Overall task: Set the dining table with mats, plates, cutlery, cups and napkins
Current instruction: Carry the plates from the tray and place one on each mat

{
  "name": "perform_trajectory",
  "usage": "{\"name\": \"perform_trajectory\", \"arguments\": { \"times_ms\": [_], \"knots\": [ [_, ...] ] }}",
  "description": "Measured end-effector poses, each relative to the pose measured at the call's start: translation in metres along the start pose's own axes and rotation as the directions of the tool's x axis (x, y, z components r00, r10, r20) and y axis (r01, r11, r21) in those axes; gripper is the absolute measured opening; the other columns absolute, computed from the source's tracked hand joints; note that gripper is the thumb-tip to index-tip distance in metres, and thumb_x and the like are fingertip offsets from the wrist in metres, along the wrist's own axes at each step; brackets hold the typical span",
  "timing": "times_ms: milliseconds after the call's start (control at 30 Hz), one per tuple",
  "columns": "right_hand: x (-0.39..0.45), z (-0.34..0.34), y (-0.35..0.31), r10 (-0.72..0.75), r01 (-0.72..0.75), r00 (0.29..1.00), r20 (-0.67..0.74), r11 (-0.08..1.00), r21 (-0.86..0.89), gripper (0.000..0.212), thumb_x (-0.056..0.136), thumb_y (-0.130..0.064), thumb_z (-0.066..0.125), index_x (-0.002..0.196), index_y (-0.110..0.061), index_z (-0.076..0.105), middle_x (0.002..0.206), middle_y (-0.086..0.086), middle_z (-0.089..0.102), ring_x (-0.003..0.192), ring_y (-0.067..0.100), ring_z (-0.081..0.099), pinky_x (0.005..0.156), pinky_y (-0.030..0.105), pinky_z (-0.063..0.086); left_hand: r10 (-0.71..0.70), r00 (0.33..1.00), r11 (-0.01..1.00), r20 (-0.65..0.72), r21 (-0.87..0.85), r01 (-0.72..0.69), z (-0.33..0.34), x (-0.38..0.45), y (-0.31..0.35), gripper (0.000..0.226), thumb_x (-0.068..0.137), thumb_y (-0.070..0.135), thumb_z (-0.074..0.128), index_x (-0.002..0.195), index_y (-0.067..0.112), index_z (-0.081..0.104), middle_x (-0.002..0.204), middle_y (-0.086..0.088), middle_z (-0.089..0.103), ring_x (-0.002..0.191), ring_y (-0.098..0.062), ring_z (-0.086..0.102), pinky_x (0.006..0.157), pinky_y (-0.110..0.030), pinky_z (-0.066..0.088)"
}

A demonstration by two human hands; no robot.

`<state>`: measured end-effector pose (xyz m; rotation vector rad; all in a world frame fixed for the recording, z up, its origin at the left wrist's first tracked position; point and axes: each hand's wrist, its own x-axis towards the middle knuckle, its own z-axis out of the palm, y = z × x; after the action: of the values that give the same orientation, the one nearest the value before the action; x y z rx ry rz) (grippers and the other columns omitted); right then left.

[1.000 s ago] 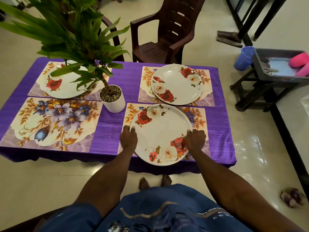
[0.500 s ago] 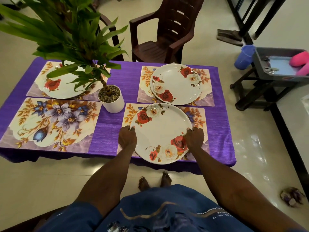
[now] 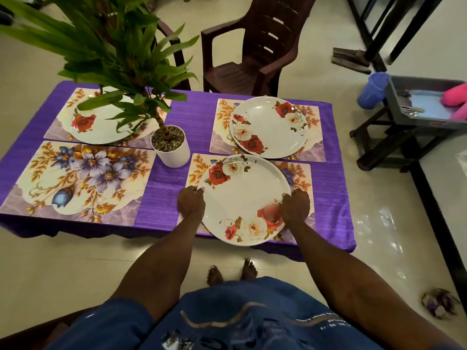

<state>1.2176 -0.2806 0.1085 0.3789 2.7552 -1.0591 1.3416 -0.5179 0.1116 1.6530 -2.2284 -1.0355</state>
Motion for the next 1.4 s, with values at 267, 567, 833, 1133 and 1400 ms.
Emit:
{"name": "perform_trajectory", "arguments": {
  "times_ms": [267,567,833,1133,1400],
  "knots": [
    [0.003,-0.003,-0.002,0.002,-0.001,1.000,0.024,0.999,-0.040,0.027,0.091,-0.028,0.068,0.106,-0.007,0.065,0.105,0.009,0.069,0.097,0.028,0.067,0.084,0.038,0.053,-0.028,1.000,1.000,0.015,-0.001,0.028,-0.004,0.007,0.000,0.034,0.088,0.034,0.072,0.104,0.004,0.069,0.104,-0.013,0.071,0.093,-0.029,0.069,0.083,-0.045,0.058],
    [0.004,-0.006,-0.004,0.004,-0.002,0.998,0.058,0.999,-0.034,0.028,0.094,-0.029,0.062,0.111,-0.006,0.062,0.110,0.011,0.067,0.100,0.028,0.064,0.088,0.040,0.053,0.004,1.000,1.000,0.024,0.011,-0.004,-0.006,0.008,0.002,0.029,0.090,0.028,0.070,0.104,0.002,0.070,0.102,-0.013,0.071,0.090,-0.028,0.070,0.080,-0.040,0.059],
    [0.002,-0.008,-0.010,0.022,-0.021,0.998,0.063,1.000,-0.001,0.030,0.096,-0.025,0.060,0.118,-0.006,0.059,0.116,0.011,0.065,0.106,0.029,0.063,0.091,0.040,0.051,0.007,1.000,0.999,0.017,0.033,-0.008,-0.003,0.009,0.002,0.029,0.092,0.027,0.068,0.105,0.001,0.069,0.101,-0.014,0.071,0.090,-0.029,0.070,0.081,-0.043,0.059],
    [-0.015,-0.004,-0.017,-0.004,0.002,0.997,-0.080,1.000,-0.016,0.029,0.093,-0.023,0.063,0.115,-0.004,0.060,0.114,0.013,0.065,0.104,0.030,0.062,0.090,0.045,0.053,-0.038,0.999,0.999,0.018,-0.033,0.039,-0.004,0.006,0.002,0.032,0.092,0.034,0.067,0.108,0.007,0.068,0.109,-0.010,0.070,0.097,-0.028,0.068,0.086,-0.041,0.056],
    [-0.020,-0.017,-0.033,0.017,-0.018,1.000,0.025,0.999,0.050,0.039,0.103,-0.031,0.044,0.135,-0.009,0.038,0.116,0.015,0.064,0.102,0.035,0.064,0.084,0.041,0.051,-0.152,0.988,0.976,0.028,-0.155,0.154,0.000,0.005,0.009,0.044,0.087,0.039,0.072,0.115,0.009,0.058,0.110,-0.009,0.067,0.095,-0.026,0.067,0.083,-0.039,0.058]
  ]
}}
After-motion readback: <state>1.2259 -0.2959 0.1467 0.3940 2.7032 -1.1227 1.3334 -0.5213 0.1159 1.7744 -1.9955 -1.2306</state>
